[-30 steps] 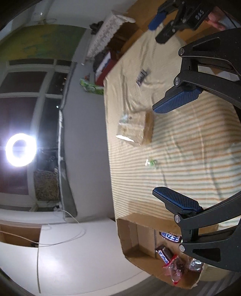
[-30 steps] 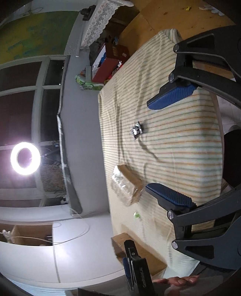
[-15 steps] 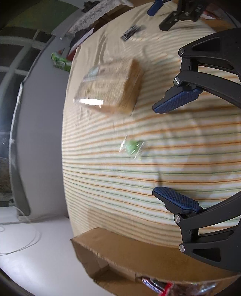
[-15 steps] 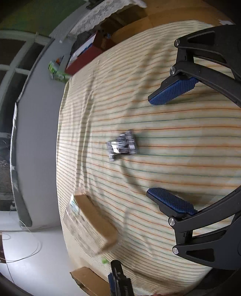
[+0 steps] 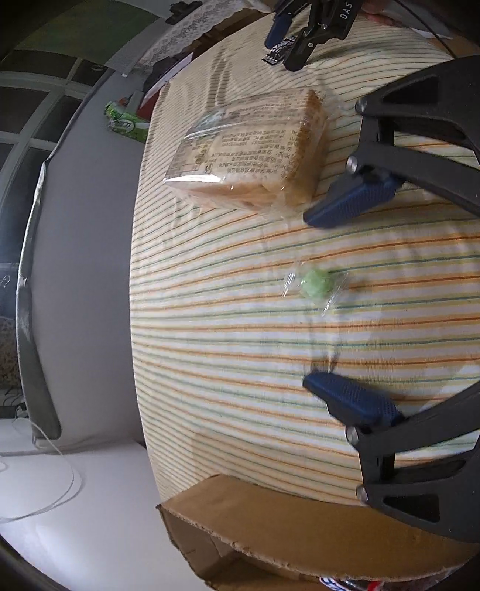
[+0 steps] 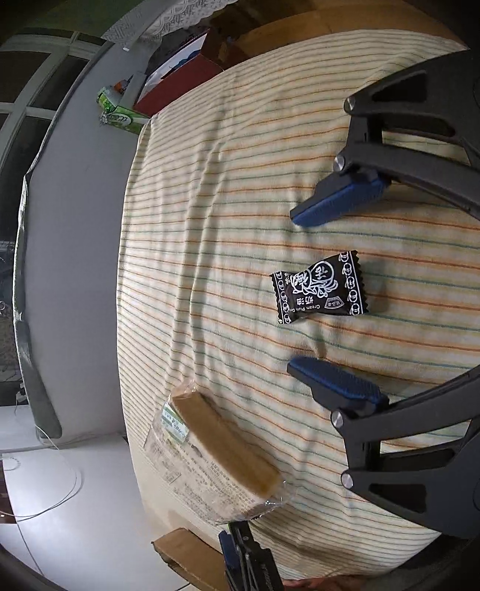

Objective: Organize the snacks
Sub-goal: 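Grasp the small green candy with the left tool while the right tool grasps the black wrapped candy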

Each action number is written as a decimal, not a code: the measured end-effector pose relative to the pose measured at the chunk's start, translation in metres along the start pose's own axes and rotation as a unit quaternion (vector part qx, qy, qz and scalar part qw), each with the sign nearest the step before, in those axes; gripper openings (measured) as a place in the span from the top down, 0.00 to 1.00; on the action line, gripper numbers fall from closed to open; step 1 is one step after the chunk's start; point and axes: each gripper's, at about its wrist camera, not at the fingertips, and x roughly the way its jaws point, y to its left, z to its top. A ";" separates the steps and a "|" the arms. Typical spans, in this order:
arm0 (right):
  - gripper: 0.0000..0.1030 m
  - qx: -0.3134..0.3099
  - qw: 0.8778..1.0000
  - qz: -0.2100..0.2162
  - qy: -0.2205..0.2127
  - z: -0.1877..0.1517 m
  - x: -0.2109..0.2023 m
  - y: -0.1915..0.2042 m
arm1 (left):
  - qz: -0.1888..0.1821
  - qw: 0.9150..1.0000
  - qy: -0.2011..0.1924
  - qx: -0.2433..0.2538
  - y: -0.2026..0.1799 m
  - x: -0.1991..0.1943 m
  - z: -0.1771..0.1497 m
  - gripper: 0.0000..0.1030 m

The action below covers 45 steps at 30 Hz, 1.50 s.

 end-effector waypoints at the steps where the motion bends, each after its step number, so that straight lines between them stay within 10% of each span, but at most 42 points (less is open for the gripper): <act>1: 0.35 -0.001 1.000 -0.001 -0.001 -0.001 -0.001 0.000 | 0.001 1.000 -0.001 -0.001 0.001 0.001 0.003 0.38; 6: 0.51 -0.004 1.000 -0.007 -0.006 -0.003 -0.006 0.001 | 0.003 1.000 -0.009 0.003 0.005 -0.003 0.002 0.66; 8: 0.72 -0.003 1.000 -0.011 -0.013 -0.006 -0.010 0.002 | 0.003 1.000 -0.012 0.007 0.004 -0.003 0.002 0.79; 37: 0.74 0.006 0.998 -0.021 -0.050 -0.019 -0.015 0.004 | -0.012 0.999 -0.035 -0.008 0.016 -0.011 -0.005 0.79; 45: 0.74 0.032 0.995 -0.024 -0.089 -0.033 -0.065 0.021 | -0.017 0.993 -0.116 0.012 0.008 -0.073 -0.020 0.79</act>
